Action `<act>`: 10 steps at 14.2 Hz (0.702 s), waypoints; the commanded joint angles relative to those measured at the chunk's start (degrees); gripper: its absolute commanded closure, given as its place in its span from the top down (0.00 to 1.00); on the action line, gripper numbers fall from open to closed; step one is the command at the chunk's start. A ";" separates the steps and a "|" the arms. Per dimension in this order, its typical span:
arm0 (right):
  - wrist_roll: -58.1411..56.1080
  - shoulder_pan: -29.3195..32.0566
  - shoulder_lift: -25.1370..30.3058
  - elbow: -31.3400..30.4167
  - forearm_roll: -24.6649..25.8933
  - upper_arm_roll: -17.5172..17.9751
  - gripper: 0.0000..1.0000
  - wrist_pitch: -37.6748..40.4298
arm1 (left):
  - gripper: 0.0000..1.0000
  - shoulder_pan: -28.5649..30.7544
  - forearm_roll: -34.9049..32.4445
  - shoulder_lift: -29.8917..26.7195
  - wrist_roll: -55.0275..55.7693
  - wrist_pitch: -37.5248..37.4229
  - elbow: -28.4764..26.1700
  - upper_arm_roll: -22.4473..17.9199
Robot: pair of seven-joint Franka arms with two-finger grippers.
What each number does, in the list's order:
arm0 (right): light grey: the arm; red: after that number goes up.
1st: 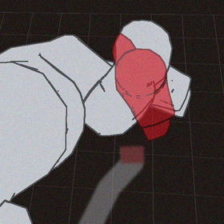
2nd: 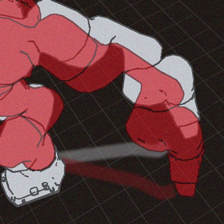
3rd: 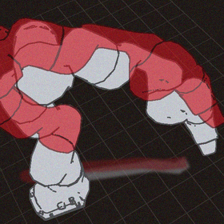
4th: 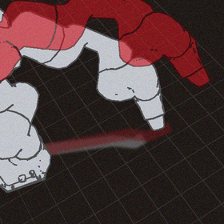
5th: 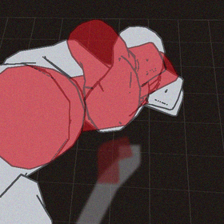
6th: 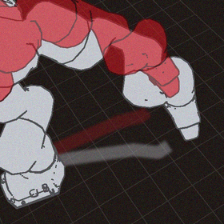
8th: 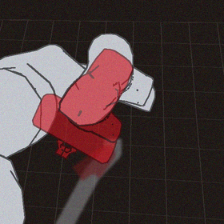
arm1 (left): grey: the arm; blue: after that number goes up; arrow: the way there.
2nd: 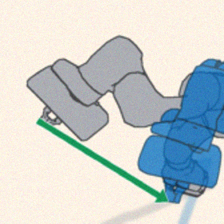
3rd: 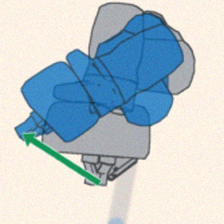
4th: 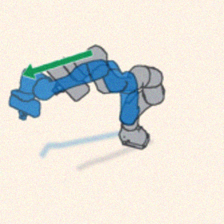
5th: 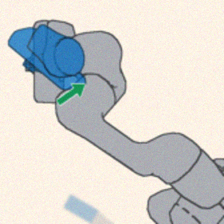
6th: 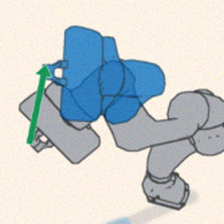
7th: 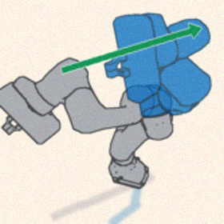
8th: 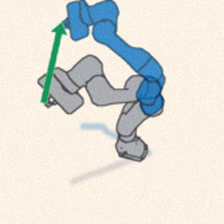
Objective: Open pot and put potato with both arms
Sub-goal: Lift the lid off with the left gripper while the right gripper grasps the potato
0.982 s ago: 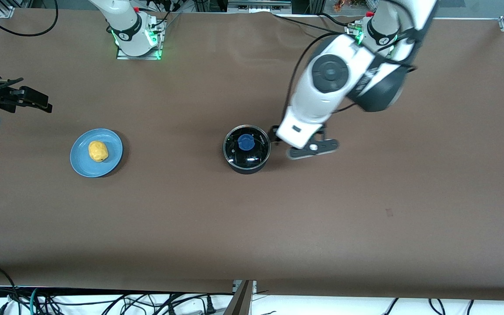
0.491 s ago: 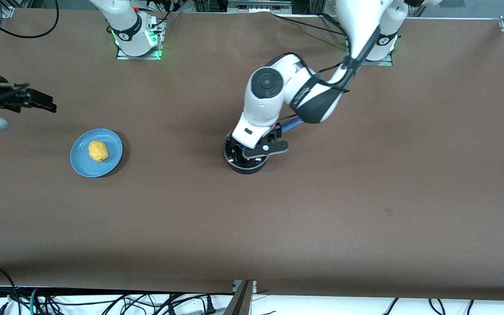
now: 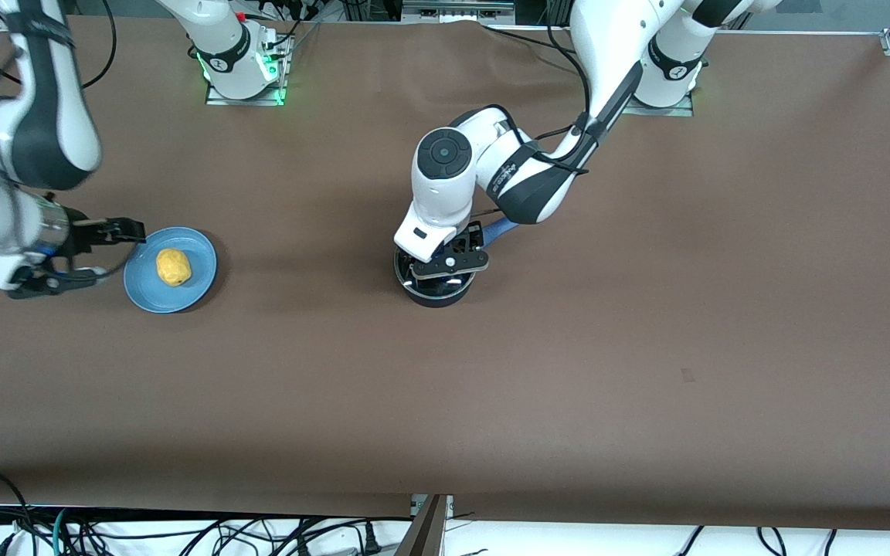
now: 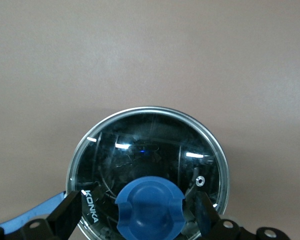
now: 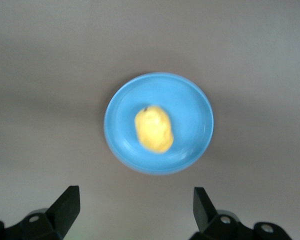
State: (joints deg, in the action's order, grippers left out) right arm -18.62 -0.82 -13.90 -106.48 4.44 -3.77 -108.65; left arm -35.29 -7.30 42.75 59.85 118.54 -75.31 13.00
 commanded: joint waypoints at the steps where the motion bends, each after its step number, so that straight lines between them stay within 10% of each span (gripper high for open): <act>1: -6.25 0.64 3.01 -11.87 1.10 -1.50 1.00 -13.12 | 1.00 -1.27 -2.11 1.63 2.20 0.11 1.66 -0.61; 4: -6.34 0.73 2.39 -21.02 0.93 -1.68 1.00 -27.72 | 0.98 -1.89 -2.02 1.89 4.13 0.11 1.66 -0.52; 10: -6.43 0.73 -3.40 -24.74 0.92 -1.77 1.00 -41.45 | 0.56 -1.97 -2.02 1.89 5.28 0.11 1.66 -0.52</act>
State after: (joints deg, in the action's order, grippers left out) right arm -24.03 -0.64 -15.76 -130.40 4.71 -5.82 -146.21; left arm -36.62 -7.45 43.96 63.72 119.04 -75.21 12.99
